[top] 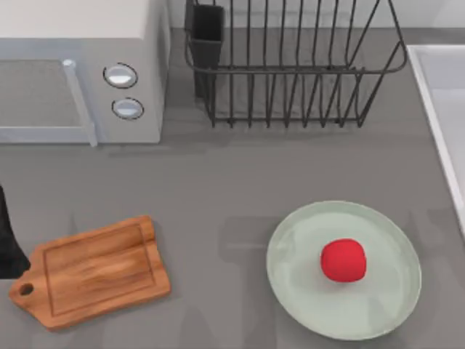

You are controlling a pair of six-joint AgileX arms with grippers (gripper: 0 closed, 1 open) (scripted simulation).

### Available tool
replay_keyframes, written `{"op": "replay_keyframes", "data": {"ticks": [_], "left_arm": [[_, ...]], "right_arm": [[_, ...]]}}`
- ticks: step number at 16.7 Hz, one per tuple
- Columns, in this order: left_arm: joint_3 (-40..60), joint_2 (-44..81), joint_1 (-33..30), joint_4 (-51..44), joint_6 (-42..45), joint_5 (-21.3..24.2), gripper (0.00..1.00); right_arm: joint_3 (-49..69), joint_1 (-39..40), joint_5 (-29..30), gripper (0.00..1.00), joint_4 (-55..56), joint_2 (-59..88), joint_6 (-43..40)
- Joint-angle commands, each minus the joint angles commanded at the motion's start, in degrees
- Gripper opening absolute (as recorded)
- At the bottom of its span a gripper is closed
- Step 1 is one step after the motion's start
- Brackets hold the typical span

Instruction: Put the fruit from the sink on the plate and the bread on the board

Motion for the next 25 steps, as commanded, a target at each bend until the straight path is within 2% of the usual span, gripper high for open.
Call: {"op": "replay_keyframes", "data": {"ticks": [6, 16, 20, 25], "left_arm": [[0.0, 0.0, 0.0, 0.0, 0.0, 0.0, 1.00], [1.6, 1.9, 1.2, -1.5, 1.7, 0.1, 1.00], [9.8, 12.8, 7.1, -8.7, 12.1, 0.5, 1.00], [26.1, 37.2, 16.1, -22.6, 33.4, 0.6, 1.00]], "right_arm": [[-19.0, -8.6, 0.0, 1.00, 16.8, -20.6, -8.9], [-21.1, -9.8, 0.0, 1.00, 18.9, -22.8, -10.0], [-21.1, -9.8, 0.0, 1.00, 18.9, -22.8, -10.0], [-21.1, -9.8, 0.0, 1.00, 18.9, -22.8, -10.0]]}}
